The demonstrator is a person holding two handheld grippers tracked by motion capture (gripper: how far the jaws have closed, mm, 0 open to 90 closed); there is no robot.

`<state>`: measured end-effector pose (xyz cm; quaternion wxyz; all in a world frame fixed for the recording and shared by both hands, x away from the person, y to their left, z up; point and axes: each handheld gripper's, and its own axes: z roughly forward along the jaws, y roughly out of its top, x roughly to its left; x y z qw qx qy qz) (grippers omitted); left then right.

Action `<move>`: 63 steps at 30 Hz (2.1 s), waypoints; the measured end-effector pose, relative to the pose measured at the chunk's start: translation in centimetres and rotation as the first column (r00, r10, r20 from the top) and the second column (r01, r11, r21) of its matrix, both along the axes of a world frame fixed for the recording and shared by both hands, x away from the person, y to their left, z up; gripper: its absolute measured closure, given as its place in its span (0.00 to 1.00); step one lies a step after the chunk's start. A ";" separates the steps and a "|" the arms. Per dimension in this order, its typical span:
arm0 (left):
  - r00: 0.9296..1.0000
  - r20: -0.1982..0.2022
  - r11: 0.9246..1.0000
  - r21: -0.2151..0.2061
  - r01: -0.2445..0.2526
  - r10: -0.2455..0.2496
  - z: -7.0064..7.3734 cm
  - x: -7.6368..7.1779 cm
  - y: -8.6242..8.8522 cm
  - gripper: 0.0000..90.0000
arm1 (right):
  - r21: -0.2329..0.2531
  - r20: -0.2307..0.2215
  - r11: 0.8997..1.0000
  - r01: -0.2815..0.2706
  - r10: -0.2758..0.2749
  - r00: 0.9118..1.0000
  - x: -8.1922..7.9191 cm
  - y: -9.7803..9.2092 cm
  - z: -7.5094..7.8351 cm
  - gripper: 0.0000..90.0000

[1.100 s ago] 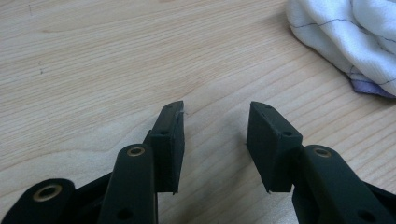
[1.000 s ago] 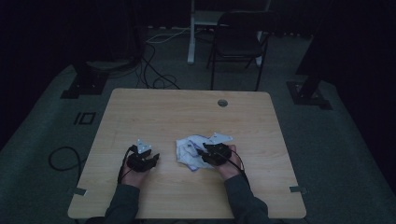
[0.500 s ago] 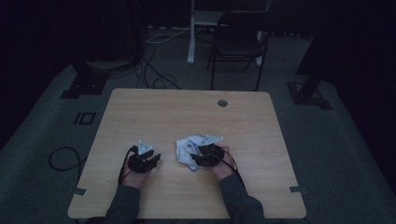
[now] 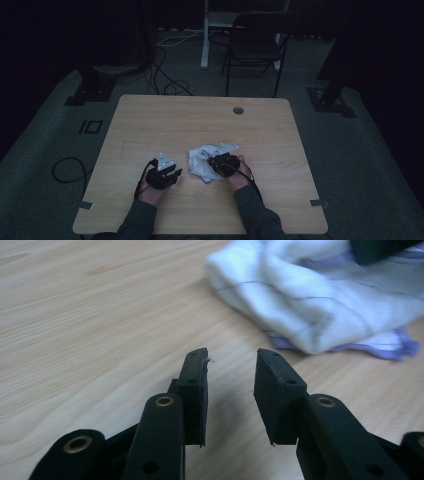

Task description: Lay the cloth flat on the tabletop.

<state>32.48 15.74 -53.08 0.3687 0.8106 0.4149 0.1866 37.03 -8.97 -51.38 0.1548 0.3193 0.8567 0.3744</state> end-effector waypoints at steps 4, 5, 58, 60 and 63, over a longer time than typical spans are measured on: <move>0.999 0.006 0.999 -0.006 0.052 -0.052 0.2 -0.4 -1.3 0.75 | 0.001 0.016 1.000 0.011 -0.011 1.000 0.2 -0.1 0.5 0.96; 0.999 0.006 0.999 -0.006 0.052 -0.052 0.2 -0.4 -1.3 0.75 | 0.000 0.020 1.000 0.014 -0.014 1.000 0.2 -0.2 0.5 0.96; 0.983 -0.040 0.983 0.036 0.178 -0.177 -0.1 -1.6 -3.9 0.99 | 0.044 0.080 0.991 0.130 -0.133 0.988 1.7 -4.7 3.5 0.97; 0.985 -0.041 0.984 0.040 0.172 -0.170 0.0 -1.6 -3.5 0.99 | 0.045 0.081 0.990 0.136 -0.139 0.987 1.7 -5.0 3.5 0.97; 0.987 -0.041 0.987 0.046 0.154 -0.153 0.1 -1.6 -2.8 0.99 | 0.044 0.083 0.987 0.152 -0.155 0.984 1.7 -5.9 3.6 0.97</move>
